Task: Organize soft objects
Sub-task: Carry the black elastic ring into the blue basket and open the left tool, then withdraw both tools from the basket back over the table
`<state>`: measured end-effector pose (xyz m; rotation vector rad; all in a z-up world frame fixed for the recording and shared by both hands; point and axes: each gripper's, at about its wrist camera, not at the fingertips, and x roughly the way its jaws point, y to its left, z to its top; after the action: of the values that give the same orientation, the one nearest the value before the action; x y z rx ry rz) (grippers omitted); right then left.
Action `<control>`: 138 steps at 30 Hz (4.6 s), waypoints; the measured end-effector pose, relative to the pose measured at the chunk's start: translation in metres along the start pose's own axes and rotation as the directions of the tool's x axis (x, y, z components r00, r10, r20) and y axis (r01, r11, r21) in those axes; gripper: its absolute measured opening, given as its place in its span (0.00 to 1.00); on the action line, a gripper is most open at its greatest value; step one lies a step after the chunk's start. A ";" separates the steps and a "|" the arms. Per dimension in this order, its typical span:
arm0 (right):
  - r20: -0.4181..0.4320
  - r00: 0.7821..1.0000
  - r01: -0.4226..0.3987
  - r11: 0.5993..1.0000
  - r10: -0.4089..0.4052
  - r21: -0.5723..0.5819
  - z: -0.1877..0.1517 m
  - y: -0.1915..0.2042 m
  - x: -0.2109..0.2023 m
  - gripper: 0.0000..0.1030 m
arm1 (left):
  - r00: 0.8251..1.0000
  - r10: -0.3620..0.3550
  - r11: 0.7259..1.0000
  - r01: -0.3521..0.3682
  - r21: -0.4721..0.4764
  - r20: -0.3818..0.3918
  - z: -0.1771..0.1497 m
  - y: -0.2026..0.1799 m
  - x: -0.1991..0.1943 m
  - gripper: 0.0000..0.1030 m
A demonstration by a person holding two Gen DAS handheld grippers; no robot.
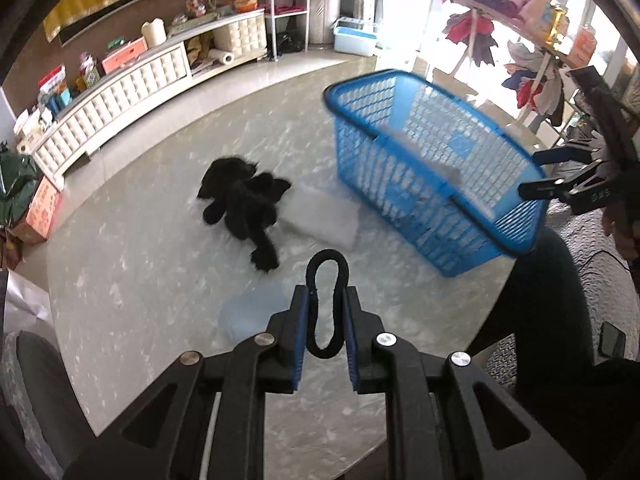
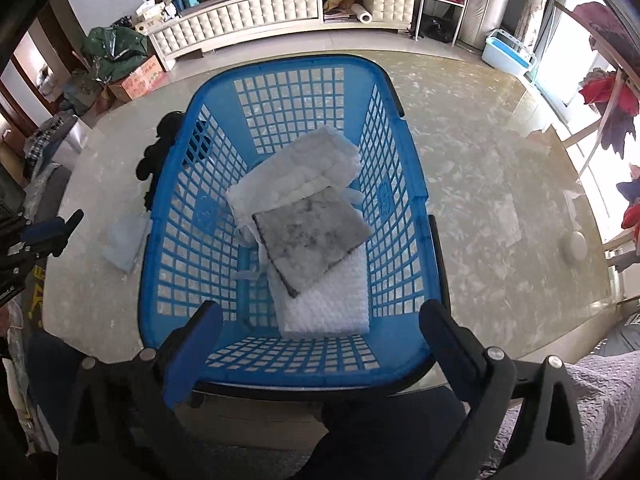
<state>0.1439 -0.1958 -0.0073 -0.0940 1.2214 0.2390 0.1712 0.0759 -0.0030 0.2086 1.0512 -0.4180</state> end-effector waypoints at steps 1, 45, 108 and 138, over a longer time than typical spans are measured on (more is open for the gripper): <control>0.004 1.000 0.003 1.000 -0.003 0.000 -0.001 -0.001 -0.002 0.96 | 1.000 -0.004 1.000 0.004 0.009 0.009 0.004 -0.006 -0.003 0.15; 0.035 0.999 -0.010 0.999 0.009 0.054 0.000 -0.061 0.012 0.96 | 0.990 -0.096 0.975 0.113 0.189 -0.101 0.114 -0.129 0.105 0.15; 0.137 0.988 -0.078 0.997 0.075 0.012 -0.009 -0.027 -0.041 0.96 | 0.999 0.023 0.994 -0.026 0.109 0.028 0.098 -0.116 0.024 0.84; 0.108 0.979 -0.147 0.963 0.174 -0.225 0.018 0.102 -0.020 0.96 | 0.996 0.084 0.990 -0.079 -0.117 0.038 -0.005 -0.011 -0.041 1.00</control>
<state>0.1303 -0.0955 0.0229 -0.1664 1.0741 0.5132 0.1449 0.0776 0.0304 0.1387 1.0179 -0.2856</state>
